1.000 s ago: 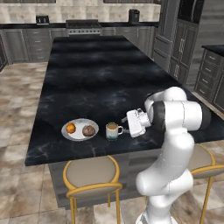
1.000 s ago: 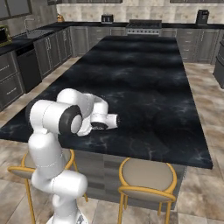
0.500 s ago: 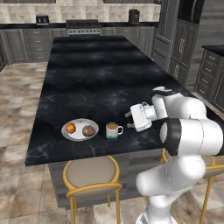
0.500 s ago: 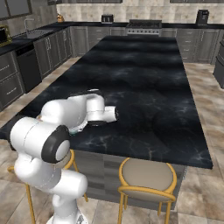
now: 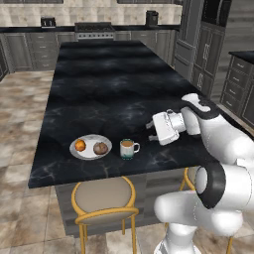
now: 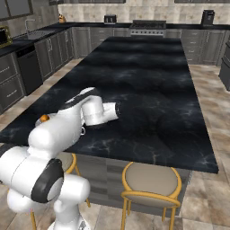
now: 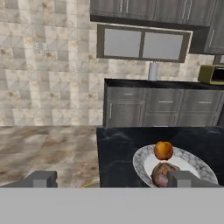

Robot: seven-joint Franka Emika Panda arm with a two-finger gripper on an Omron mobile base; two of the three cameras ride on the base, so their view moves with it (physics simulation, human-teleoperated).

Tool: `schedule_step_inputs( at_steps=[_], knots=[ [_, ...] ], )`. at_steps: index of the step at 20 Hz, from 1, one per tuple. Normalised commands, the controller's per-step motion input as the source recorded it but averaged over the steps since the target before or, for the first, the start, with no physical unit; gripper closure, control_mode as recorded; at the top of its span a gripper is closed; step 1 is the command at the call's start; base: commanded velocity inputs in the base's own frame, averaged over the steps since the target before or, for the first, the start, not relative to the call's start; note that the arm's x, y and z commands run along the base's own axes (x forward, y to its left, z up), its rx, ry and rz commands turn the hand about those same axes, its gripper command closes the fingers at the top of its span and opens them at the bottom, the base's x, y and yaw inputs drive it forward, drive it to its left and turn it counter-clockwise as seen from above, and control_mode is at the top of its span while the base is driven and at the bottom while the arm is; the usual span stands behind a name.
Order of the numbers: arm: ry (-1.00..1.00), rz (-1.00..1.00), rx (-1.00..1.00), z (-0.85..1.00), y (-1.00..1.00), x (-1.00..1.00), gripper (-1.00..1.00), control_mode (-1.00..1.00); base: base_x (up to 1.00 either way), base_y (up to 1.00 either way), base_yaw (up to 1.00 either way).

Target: Pick up the brewed coffee from the coffee machine and place it next to the breakfast plate on the dining counter.

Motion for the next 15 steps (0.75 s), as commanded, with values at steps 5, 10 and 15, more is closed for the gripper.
schedule_step_inputs(
  at_steps=[5, 10, 15],
  knots=[
    [0.0, -0.01, -0.02, 0.5, -0.03, -0.46, -1.0, -1.0, 0.0, 0.0, 0.0],
    [0.0, -0.03, -0.04, 0.54, -0.06, -0.51, -1.0, -1.0, 0.0, 0.0, 0.0],
    [0.0, -0.04, -0.03, 0.57, -0.15, -0.58, -1.0, -1.0, 0.0, 0.0, 0.0]
  ],
)
